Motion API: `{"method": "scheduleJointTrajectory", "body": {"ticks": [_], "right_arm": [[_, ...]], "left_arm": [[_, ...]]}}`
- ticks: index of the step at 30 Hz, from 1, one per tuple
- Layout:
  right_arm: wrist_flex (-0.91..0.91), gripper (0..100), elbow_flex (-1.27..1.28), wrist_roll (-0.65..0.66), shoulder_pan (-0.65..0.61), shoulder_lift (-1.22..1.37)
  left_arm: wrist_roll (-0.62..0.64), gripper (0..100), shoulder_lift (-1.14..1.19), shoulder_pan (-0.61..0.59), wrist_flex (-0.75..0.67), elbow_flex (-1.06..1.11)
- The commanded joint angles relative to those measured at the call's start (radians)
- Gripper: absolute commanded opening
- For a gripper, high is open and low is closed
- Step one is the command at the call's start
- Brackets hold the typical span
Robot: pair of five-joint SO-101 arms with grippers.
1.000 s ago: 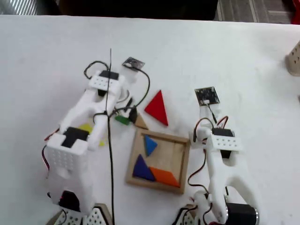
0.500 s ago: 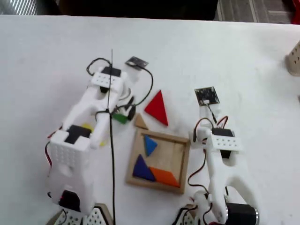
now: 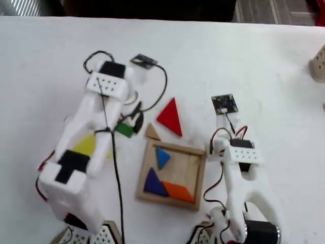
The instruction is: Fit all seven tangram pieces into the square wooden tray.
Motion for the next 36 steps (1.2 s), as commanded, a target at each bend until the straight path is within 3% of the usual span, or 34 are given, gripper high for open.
{"method": "scheduleJointTrajectory", "body": {"ticks": [1,10,14,19,24,31,36], "right_arm": [[0.008,11.9,-0.048,0.012,0.015,-0.013],[0.038,11.9,-0.084,0.003,0.13,-0.013],[0.036,11.9,-0.084,0.003,0.131,-0.012],[0.036,11.9,-0.084,0.003,0.131,-0.012],[0.036,11.9,-0.084,0.003,0.131,-0.012],[0.038,11.9,-0.086,0.003,0.131,-0.01],[0.036,11.9,-0.086,0.003,0.13,-0.007]], "left_arm": [[0.025,2,-0.196,0.171,-0.034,0.169],[0.141,2,-0.398,0.43,-0.381,0.575],[0.144,3,-0.398,0.516,-0.516,0.671],[0.144,3,-0.398,0.613,-0.583,0.7],[0.138,3,-0.397,0.605,-0.674,0.7],[0.146,29,-0.398,0.572,-0.68,0.736],[0.14,30,-0.406,0.572,-0.686,0.799]]}}
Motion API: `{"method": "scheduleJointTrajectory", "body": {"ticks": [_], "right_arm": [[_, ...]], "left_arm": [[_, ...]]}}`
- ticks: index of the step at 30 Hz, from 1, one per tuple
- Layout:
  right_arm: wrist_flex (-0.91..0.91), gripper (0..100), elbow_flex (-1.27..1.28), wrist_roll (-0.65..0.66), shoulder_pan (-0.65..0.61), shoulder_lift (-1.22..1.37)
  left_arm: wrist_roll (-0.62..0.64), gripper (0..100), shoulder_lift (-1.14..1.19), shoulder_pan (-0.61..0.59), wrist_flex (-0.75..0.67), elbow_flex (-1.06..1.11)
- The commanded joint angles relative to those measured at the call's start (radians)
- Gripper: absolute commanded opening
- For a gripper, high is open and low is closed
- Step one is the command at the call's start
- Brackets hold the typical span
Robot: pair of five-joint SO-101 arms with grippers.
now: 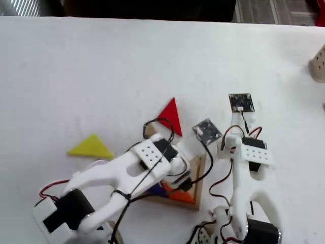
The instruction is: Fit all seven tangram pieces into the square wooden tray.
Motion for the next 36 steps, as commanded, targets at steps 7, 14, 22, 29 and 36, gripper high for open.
{"method": "scheduleJointTrajectory", "body": {"ticks": [7,14,22,29,36], "right_arm": [[0.005,11.9,-0.046,0.005,0.001,-0.005],[0.005,11.9,-0.046,0.005,0.001,-0.007],[0.012,11.9,-0.041,0.003,-0.047,-0.012],[0.183,6.4,-0.167,-0.066,-0.104,-0.058],[0.275,1.9,-0.324,-0.141,-0.417,-0.09]], "left_arm": [[0.002,25,-0.068,-0.079,0.058,-0.015],[0.002,24,-0.297,-0.269,0.226,-0.055],[0.002,24,-0.53,-0.657,0.115,0.17],[0.002,24,-0.53,-0.98,-0.141,0.399],[0.003,2,-0.527,-1.012,-0.262,0.437]]}}
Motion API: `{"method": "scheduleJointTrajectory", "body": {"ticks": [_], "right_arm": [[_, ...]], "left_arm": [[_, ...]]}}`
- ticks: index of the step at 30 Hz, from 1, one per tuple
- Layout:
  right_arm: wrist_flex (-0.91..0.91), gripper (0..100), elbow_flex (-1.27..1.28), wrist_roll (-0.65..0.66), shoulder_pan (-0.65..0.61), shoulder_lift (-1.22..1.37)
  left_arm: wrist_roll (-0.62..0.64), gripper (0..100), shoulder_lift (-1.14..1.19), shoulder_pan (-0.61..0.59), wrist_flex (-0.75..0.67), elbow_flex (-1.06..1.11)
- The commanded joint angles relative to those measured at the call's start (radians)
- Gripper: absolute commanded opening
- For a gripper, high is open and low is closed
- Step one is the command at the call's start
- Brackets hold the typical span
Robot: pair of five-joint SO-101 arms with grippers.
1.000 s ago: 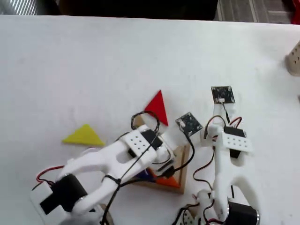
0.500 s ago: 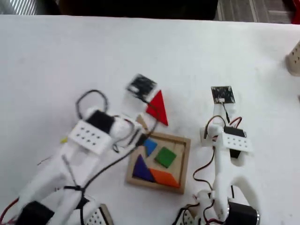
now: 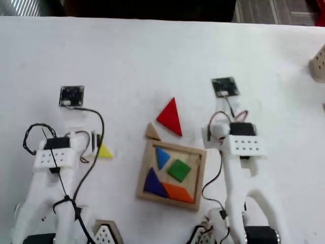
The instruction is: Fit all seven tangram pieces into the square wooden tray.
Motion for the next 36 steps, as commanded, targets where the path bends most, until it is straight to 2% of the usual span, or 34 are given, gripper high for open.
{"method": "scheduleJointTrajectory", "body": {"ticks": [1,4,6,13,17,20,24,33,36], "right_arm": [[-0.074,1.9,-0.055,-0.086,-0.183,-0.035],[-0.223,1.9,-0.038,-0.215,-0.295,-0.035],[-0.286,1.8,-0.037,-0.239,-0.344,-0.035],[-0.45,1.8,0.133,-0.241,-0.341,-0.038],[-0.455,1.8,0.166,-0.241,-0.295,-0.038],[-0.443,1.8,0.17,-0.245,-0.242,-0.039],[-0.443,2.0,0.206,-0.241,-0.236,-0.038],[-0.45,2.1,0.285,-0.238,-0.351,-0.038],[-0.447,1.9,0.304,-0.172,-0.357,-0.038]], "left_arm": [[0.005,5,-0.031,-0.022,-0.081,0.009],[0.005,3,-0.031,-0.022,-0.167,0.04],[0.005,2,-0.031,-0.022,-0.207,0.054],[0.005,2,-0.031,-0.022,-0.213,0.054],[-0.006,2,-0.031,-0.021,-0.216,0.061],[-0.127,2,-0.031,-0.019,-0.244,0.092],[-0.273,2,-0.033,-0.018,-0.258,0.11],[-0.278,2,-0.033,-0.018,-0.255,0.112],[-0.278,2,-0.033,-0.018,-0.255,0.112]]}}
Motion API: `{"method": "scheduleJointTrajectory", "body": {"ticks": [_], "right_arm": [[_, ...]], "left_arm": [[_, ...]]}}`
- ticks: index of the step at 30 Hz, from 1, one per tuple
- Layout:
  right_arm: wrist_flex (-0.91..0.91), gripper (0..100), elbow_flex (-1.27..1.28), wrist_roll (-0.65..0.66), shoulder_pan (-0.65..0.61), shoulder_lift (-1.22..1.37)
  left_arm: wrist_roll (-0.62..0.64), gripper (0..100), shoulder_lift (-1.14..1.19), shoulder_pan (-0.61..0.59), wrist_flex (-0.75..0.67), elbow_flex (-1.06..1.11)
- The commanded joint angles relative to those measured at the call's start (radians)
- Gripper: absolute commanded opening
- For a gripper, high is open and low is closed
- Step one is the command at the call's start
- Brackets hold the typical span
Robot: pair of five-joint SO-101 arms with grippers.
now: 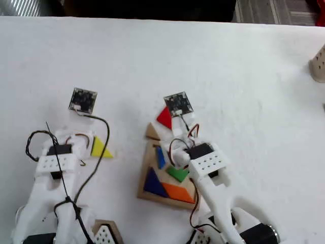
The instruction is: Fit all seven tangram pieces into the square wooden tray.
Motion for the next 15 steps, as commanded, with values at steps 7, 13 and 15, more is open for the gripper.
{"method": "scheduleJointTrajectory", "body": {"ticks": [7,13,15], "right_arm": [[-0.008,1.8,0.031,0.106,-0.067,-0.035],[0.019,1.8,0.031,0.107,-0.131,-0.035],[0.019,1.8,0.031,0.107,-0.147,-0.035]], "left_arm": [[-0.012,2,-0.033,-0.007,-0.02,-0.006],[-0.012,2,-0.033,-0.007,-0.018,-0.006],[-0.012,2,-0.033,-0.007,-0.018,-0.006]]}}
